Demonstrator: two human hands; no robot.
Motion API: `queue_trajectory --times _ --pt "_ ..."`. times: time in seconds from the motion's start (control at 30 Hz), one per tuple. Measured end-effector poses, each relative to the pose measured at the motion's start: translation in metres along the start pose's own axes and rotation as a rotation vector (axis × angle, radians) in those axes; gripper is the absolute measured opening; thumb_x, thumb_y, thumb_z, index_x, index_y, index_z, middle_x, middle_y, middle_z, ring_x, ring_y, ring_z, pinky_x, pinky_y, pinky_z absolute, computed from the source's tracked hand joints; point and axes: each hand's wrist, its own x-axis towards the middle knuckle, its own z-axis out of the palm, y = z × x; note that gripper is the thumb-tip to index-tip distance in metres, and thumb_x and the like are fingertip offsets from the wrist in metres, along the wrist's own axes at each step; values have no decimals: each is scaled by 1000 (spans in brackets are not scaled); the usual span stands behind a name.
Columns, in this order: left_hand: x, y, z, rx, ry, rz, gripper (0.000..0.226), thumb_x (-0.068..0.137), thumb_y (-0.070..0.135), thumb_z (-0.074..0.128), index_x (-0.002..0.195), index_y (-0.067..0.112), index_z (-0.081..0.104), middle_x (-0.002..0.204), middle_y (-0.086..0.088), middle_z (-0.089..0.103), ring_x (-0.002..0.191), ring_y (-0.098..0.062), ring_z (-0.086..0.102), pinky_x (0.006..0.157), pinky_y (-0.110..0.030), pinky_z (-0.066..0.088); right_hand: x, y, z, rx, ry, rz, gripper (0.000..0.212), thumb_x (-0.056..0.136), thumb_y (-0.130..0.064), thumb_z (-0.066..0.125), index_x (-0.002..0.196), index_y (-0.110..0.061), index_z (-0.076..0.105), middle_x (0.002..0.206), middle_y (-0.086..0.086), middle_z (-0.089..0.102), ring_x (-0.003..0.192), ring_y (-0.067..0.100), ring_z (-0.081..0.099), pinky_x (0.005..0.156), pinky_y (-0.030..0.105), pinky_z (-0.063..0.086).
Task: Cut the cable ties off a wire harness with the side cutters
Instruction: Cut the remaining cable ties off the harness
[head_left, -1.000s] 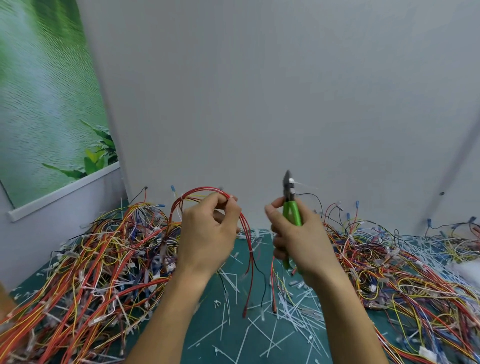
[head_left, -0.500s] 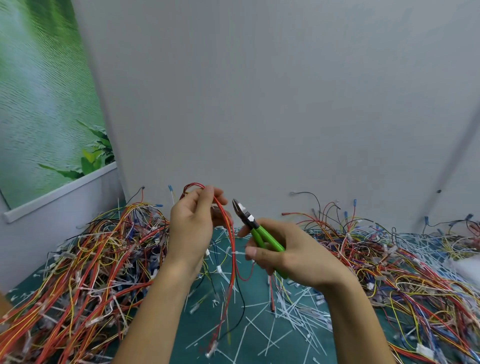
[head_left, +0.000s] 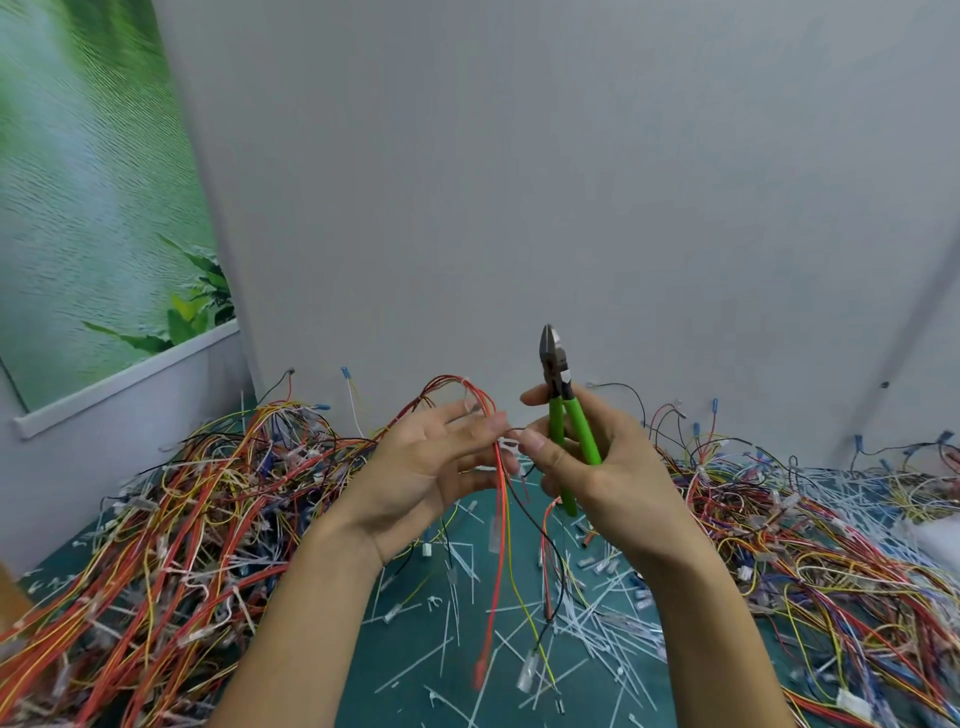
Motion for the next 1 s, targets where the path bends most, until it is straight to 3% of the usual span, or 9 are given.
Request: queue_trajectory --times 0.07,0.2,0.4,0.53,0.67,0.8,1.0 --pt "0 1 1 -60 18 -49 36 86 12 75 115 -7 64 99 -14 71 73 -16 69 68 -24 59 1 0 0 -14 43 -1 24 96 -13 72 115 -26 65 78 -10 68 64 6 58 62 20 49" --pt "1 1 2 -179 -6 -147 27 81 13 71 106 2 67 86 -9 69 69 -17 68 65 -25 59 1 1 1 -10 55 29 24 95 -15 73 115 -27 66 78 -9 69 64 8 58 62 20 49" --pt "2 -4 7 -197 -69 -146 12 89 11 65 101 7 63 89 -8 68 74 -19 68 68 -28 58 3 4 -1 32 97 99 24 94 -16 74 114 -27 67 81 -7 71 64 13 55 60 29 50" --pt "4 -6 7 -142 -2 -99 16 87 13 63 101 8 59 86 -6 67 74 -19 67 68 -27 56 4 5 -2 -95 179 32 34 88 -15 81 113 -32 64 88 -8 69 61 14 52 61 22 47" --pt "4 -7 8 -115 16 -71 18 88 14 61 104 7 57 92 -10 65 72 -19 66 64 -27 56 0 -1 -4 -145 71 -57 30 92 -11 76 112 -30 65 92 -6 70 64 16 53 60 22 47" --pt "3 -8 10 -102 0 -48 21 89 15 60 108 7 56 95 -9 64 72 -18 63 65 -28 54 -1 -3 1 -177 109 -114 28 94 -8 73 112 -28 65 94 -6 70 67 9 60 64 21 51" --pt "4 -10 6 -20 -6 -12 23 89 18 61 108 7 56 93 -11 64 72 -16 61 68 -29 51 -1 -1 -1 -286 39 -71 24 92 -24 77 113 -32 67 94 -14 73 74 6 68 69 18 54"
